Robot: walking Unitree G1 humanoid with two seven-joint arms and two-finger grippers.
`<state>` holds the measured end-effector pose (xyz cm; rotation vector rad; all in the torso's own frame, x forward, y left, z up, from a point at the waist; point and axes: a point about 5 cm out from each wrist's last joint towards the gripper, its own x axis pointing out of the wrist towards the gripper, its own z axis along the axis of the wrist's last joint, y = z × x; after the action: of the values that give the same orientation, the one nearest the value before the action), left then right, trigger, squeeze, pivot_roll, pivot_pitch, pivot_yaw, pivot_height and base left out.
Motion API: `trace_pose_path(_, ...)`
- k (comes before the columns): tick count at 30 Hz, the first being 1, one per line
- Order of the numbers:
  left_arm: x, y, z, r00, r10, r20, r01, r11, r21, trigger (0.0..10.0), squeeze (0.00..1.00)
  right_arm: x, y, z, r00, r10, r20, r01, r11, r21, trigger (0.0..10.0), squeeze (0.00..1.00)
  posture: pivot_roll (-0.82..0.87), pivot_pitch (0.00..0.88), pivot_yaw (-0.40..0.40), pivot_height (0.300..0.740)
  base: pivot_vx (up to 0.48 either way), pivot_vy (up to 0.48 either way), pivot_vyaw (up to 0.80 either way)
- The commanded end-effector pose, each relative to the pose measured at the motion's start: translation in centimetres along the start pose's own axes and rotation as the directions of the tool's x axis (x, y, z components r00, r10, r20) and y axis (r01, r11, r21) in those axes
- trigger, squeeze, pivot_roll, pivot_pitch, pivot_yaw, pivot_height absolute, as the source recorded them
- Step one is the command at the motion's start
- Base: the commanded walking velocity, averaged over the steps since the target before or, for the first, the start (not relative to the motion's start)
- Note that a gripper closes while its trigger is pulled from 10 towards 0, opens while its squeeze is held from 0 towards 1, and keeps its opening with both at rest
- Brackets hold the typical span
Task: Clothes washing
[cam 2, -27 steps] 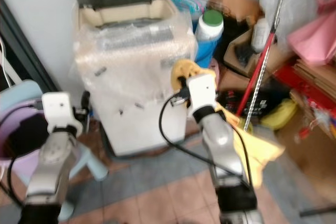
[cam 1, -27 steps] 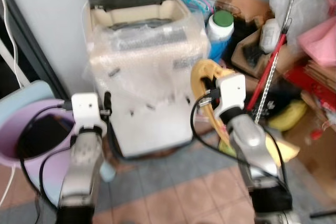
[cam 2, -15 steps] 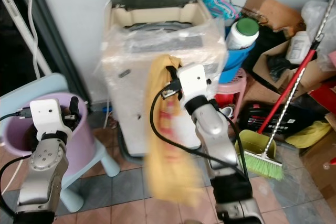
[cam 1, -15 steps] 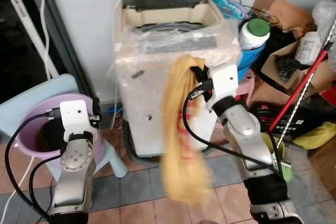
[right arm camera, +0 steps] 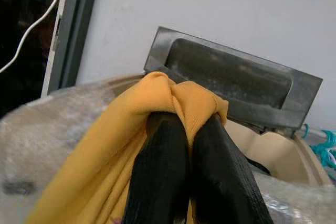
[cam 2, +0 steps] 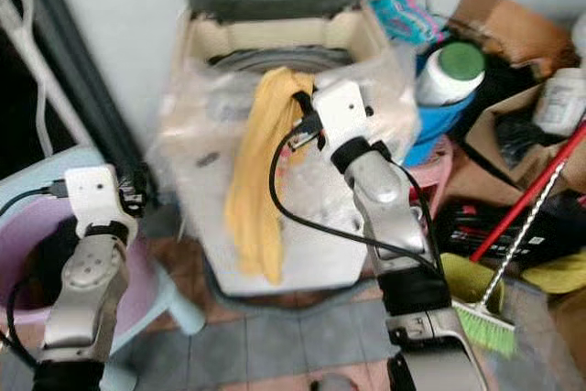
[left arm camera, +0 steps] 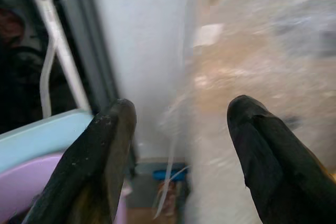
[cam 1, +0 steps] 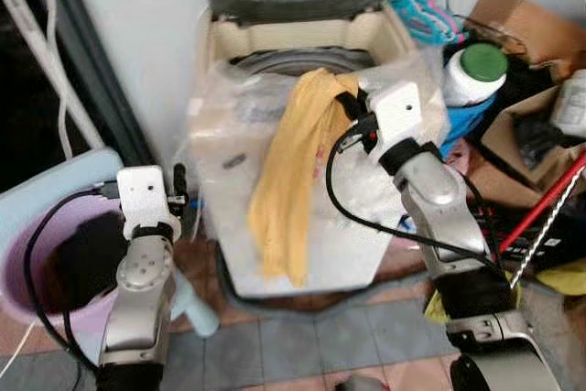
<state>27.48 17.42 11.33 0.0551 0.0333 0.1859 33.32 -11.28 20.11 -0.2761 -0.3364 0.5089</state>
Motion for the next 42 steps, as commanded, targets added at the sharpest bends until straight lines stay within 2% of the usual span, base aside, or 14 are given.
trace_pose_path(1,0.0,-0.5,0.0,1.000,-0.018,-0.001,0.018,1.000,-0.002,10.0,0.00,0.3,-0.3,0.9,0.999,0.024,0.043,-0.023,1.000,-0.008,10.0,0.00,-0.02,0.000,0.034,0.740,0.469,0.000,0.00)
trace_pose_path(5,0.0,-0.6,0.0,1.000,-0.013,-0.009,0.013,1.000,-0.007,10.0,0.00,0.8,0.6,1.9,0.983,0.158,0.092,-0.157,0.987,-0.021,10.0,0.00,-0.02,0.000,0.031,0.740,0.433,0.000,0.50)
trace_pose_path(15,0.2,-0.7,-0.1,1.000,-0.007,-0.012,0.007,1.000,-0.010,10.0,0.00,2.5,-1.8,3.0,0.986,0.128,0.103,-0.129,0.992,0.005,10.0,0.00,-0.02,0.000,0.026,0.740,0.335,0.000,0.70)
trace_pose_path(20,0.4,-1.2,0.1,1.000,-0.027,-0.008,0.027,0.999,-0.019,10.0,0.00,5.6,-11.5,6.1,0.956,-0.293,0.000,0.293,0.955,0.038,10.0,0.00,-0.02,0.000,0.030,0.740,0.000,0.000,0.00)
trace_pose_path(21,0.4,-1.2,0.1,1.000,-0.029,-0.009,0.029,0.999,-0.018,10.0,0.00,5.4,-14.0,7.5,0.905,-0.425,0.003,0.424,0.905,0.036,10.0,0.00,-0.02,0.000,0.029,0.740,0.000,0.000,0.00)
trace_pose_path(22,0.4,-1.3,0.1,1.000,-0.028,-0.007,0.028,0.999,-0.017,10.0,0.00,3.5,-19.3,13.7,0.735,-0.652,0.186,0.659,0.751,0.026,10.0,0.00,-0.01,0.000,0.019,0.740,0.000,0.000,0.00)
trace_pose_path(23,0.4,-1.3,0.1,1.000,-0.028,-0.007,0.028,0.999,-0.017,10.0,0.00,3.5,-19.3,13.7,0.735,-0.652,0.186,0.659,0.751,0.026,10.0,0.00,-0.01,0.000,0.019,0.740,0.000,0.000,0.00)
trace_pose_path(24,0.3,-1.1,0.1,1.000,-0.008,-0.007,0.007,1.000,-0.017,10.0,0.00,2.1,-20.8,18.6,0.637,-0.662,0.395,0.744,0.662,-0.090,10.0,0.00,-0.01,0.000,0.014,0.740,0.000,0.000,0.00)
trace_pose_path(27,0.3,-0.9,0.0,1.000,0.009,-0.010,-0.010,1.000,-0.017,10.0,0.00,2.3,-20.0,18.8,0.665,-0.603,0.440,0.719,0.677,-0.158,10.0,0.00,-0.01,0.000,0.011,0.740,0.000,0.000,0.00)
trace_pose_path(30,0.3,-1.1,0.1,1.000,0.001,-0.008,-0.001,1.000,-0.012,10.0,0.00,3.9,-16.7,11.2,0.841,-0.490,0.230,0.531,0.828,-0.178,10.0,0.00,-0.02,0.000,0.014,0.740,0.000,0.000,0.00)
trace_pose_path(33,0.3,-1.1,0.2,1.000,-0.007,-0.003,0.007,1.000,-0.004,10.0,0.00,3.9,-11.9,3.7,0.936,-0.348,0.049,0.352,0.926,-0.134,10.0,0.00,-0.01,0.000,0.029,0.740,0.000,0.000,0.00)
trace_pose_path(38,0.4,-1.2,0.1,1.000,-0.026,-0.007,0.026,1.000,0.000,10.0,0.00,2.8,-8.2,1.5,0.980,-0.198,0.026,0.198,0.980,-0.033,10.0,0.00,-0.02,0.000,0.037,0.740,0.000,0.000,0.00)
trace_pose_path(39,0.4,-1.3,0.2,1.000,-0.031,-0.005,0.031,1.000,0.000,10.0,0.00,2.6,-7.9,1.4,0.985,-0.171,0.028,0.171,0.985,0.005,10.0,1.00,-0.03,0.000,0.038,0.740,0.000,0.000,0.00)
trace_pose_path(42,0.6,-1.6,0.2,0.999,-0.036,-0.001,0.036,0.999,-0.001,10.0,0.00,2.1,-6.8,1.1,0.996,-0.085,0.035,0.083,0.995,0.052,10.0,1.00,-0.03,0.000,0.034,0.740,0.000,0.000,0.00)
